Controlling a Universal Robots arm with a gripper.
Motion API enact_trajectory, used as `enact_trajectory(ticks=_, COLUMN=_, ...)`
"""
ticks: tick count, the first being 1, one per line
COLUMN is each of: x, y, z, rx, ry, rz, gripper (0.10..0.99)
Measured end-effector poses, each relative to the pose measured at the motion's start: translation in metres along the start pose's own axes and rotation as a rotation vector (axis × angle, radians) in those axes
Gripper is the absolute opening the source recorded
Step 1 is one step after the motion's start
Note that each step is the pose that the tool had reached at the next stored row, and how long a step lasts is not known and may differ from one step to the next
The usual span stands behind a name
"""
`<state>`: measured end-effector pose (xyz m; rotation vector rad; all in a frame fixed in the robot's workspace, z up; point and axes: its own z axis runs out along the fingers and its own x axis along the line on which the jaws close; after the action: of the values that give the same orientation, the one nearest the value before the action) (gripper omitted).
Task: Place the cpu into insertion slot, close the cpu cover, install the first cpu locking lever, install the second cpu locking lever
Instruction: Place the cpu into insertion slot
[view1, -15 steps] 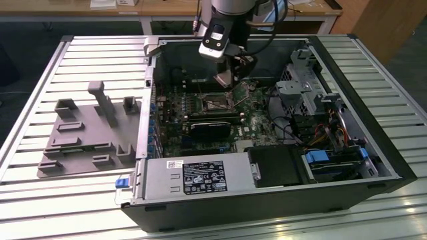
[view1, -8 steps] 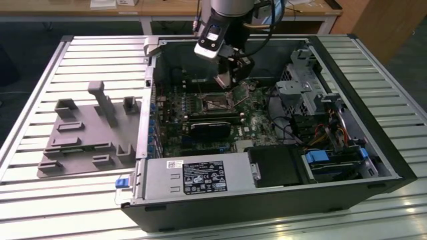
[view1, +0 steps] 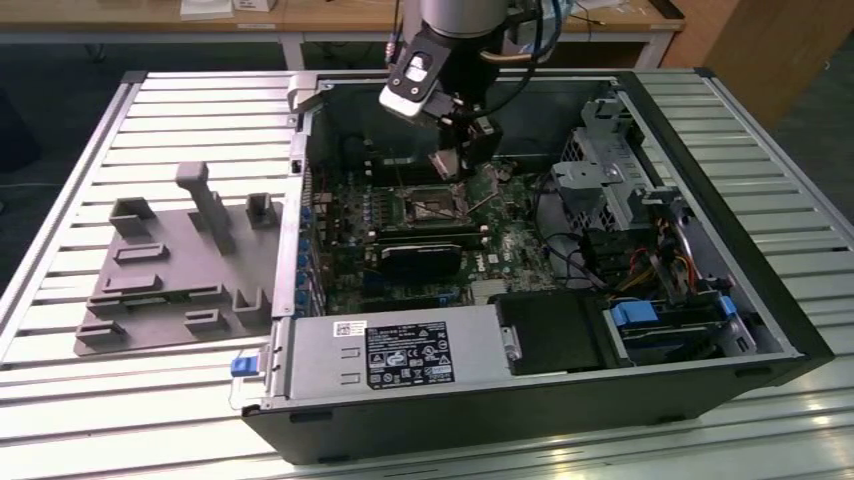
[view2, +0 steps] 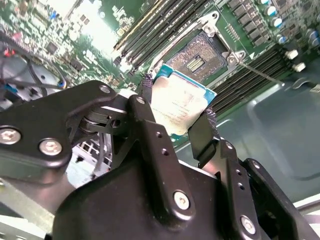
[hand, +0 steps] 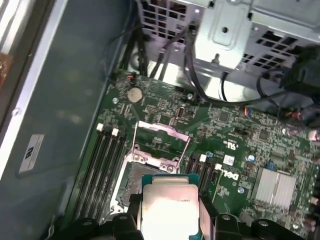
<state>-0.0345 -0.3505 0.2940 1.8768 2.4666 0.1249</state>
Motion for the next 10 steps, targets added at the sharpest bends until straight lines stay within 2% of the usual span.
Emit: enact_trajectory(ticks=10, x=-0.0001, y=-0.0003, z=0.0037, rx=-0.003, ry=-0.0156, rz=0.177, gripper=0.537)
